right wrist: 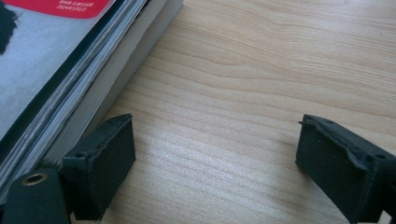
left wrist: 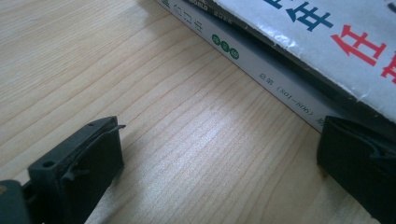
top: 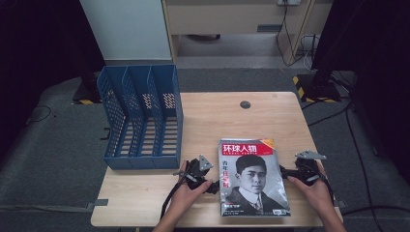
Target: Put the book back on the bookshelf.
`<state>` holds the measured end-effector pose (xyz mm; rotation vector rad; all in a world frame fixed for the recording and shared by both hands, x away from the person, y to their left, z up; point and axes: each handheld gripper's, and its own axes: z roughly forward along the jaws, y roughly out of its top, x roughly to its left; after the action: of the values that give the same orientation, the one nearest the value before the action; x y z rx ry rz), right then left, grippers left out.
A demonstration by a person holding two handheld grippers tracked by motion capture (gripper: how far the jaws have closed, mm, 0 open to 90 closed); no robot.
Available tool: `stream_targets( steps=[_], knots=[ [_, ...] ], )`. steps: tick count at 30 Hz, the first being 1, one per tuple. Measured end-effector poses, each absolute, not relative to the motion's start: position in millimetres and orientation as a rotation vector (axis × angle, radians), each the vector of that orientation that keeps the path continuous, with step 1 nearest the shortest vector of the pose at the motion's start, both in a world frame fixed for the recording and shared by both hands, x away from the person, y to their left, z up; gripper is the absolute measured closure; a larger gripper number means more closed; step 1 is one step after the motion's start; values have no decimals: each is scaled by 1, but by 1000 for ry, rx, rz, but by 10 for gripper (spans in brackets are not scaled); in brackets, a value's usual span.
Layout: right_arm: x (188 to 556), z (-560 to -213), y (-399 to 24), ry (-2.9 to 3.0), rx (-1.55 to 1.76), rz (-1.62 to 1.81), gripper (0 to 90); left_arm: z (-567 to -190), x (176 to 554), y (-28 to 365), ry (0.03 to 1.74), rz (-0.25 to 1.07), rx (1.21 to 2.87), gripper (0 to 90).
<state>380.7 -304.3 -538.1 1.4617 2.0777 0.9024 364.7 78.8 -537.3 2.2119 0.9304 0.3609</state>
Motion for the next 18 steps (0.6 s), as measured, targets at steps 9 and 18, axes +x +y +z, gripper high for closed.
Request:
stream_targets(
  steps=[9,18],
  knots=[
    [378,-529,-306,2078,1442,942,93,-534,361,82,952,376,2174,60],
    [367,-506,-304,2006,1374,1009,250,-520,360,91,1008,370,2065,92]
  ],
)
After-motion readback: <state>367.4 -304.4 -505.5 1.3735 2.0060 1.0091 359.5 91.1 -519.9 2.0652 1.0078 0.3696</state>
